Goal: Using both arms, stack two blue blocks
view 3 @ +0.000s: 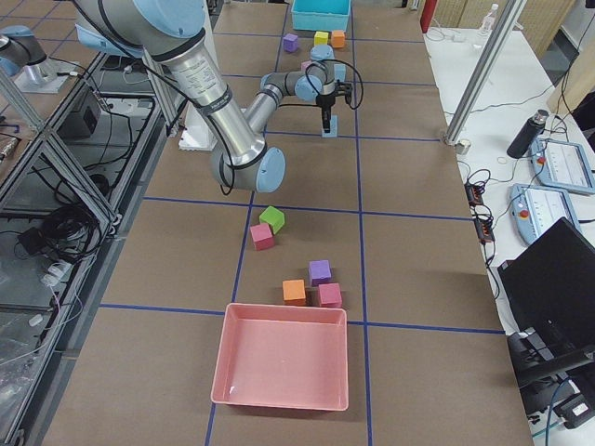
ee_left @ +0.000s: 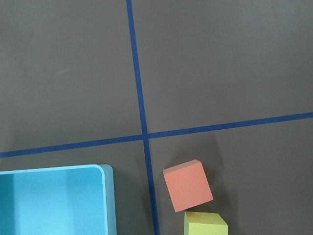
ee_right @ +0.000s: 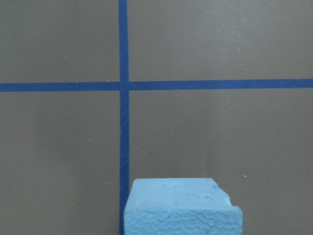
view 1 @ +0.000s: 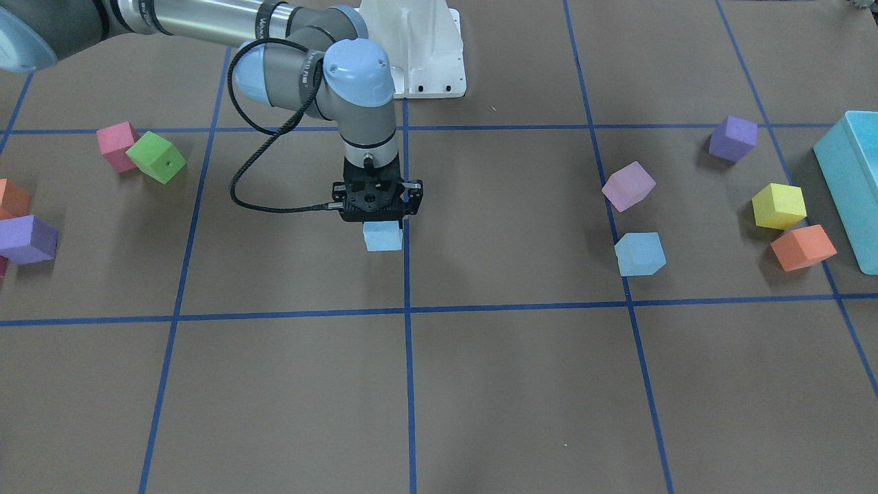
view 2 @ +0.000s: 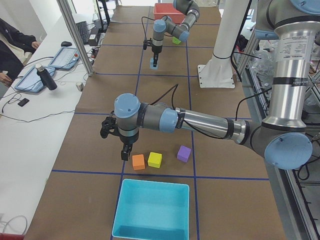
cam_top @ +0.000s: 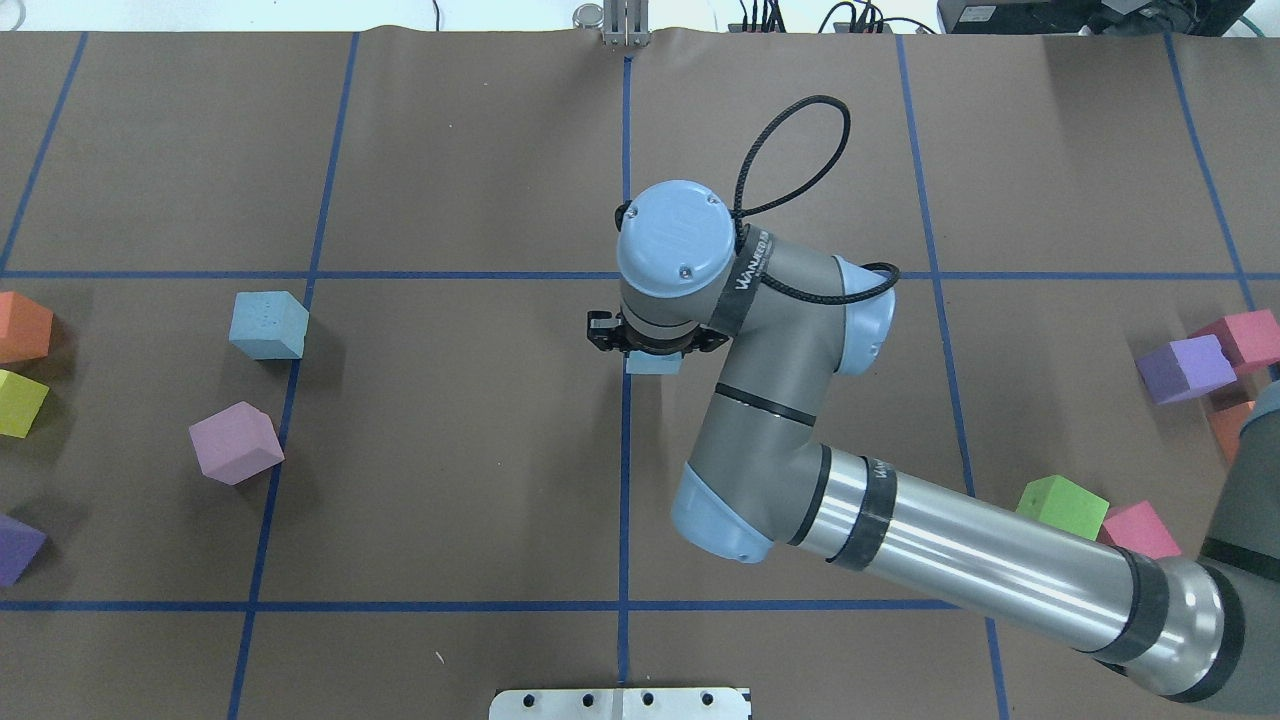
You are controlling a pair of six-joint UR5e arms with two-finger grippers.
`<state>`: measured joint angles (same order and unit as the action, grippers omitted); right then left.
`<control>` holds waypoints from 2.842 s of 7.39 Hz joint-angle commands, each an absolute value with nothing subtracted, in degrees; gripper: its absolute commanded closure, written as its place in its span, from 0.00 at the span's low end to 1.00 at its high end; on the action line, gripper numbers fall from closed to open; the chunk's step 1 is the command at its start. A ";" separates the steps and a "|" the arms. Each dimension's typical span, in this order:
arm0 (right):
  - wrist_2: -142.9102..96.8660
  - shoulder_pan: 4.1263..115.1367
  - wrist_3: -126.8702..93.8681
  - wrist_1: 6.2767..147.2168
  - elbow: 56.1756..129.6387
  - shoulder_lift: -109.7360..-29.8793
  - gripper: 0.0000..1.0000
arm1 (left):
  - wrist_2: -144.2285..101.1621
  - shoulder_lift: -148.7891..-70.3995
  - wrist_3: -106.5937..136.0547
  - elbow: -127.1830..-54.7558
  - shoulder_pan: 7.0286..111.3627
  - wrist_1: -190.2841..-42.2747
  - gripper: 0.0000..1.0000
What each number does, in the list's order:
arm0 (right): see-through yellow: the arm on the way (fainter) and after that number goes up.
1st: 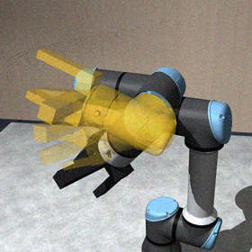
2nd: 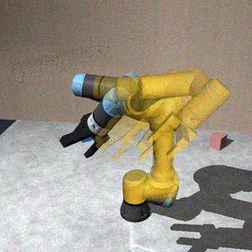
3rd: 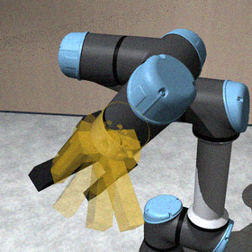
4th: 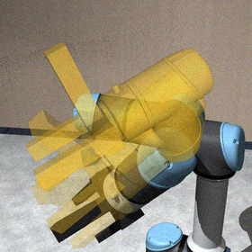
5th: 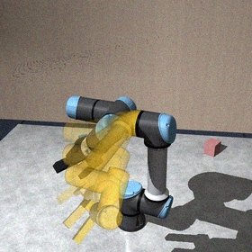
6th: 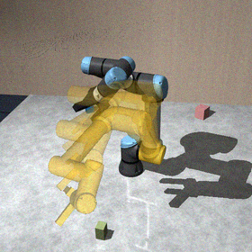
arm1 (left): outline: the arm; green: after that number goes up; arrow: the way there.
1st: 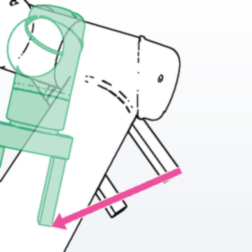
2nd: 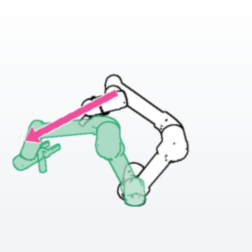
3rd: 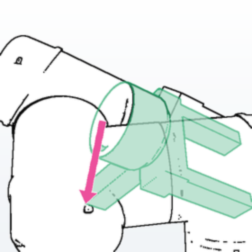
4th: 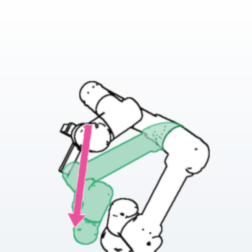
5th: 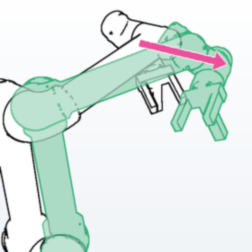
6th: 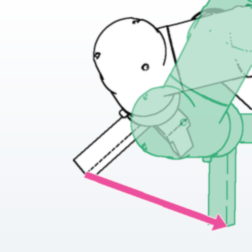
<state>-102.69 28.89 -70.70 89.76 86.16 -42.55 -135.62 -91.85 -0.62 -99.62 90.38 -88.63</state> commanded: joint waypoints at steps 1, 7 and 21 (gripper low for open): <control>-102.13 27.08 -72.42 89.91 82.09 -39.72 1.00 | -135.62 -91.85 -0.62 -99.58 90.35 -88.59 0.02; -102.31 25.67 -73.21 89.82 82.00 -39.99 0.01 | -135.53 -91.85 -0.62 -99.49 90.35 -88.59 0.02; -126.54 76.16 -0.60 97.03 105.82 -83.54 0.00 | -131.69 -99.93 20.17 -98.34 72.28 -106.52 0.01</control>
<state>-124.17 70.28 -11.20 97.36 105.24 -76.91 -134.15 -99.23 14.27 -97.30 75.94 -106.43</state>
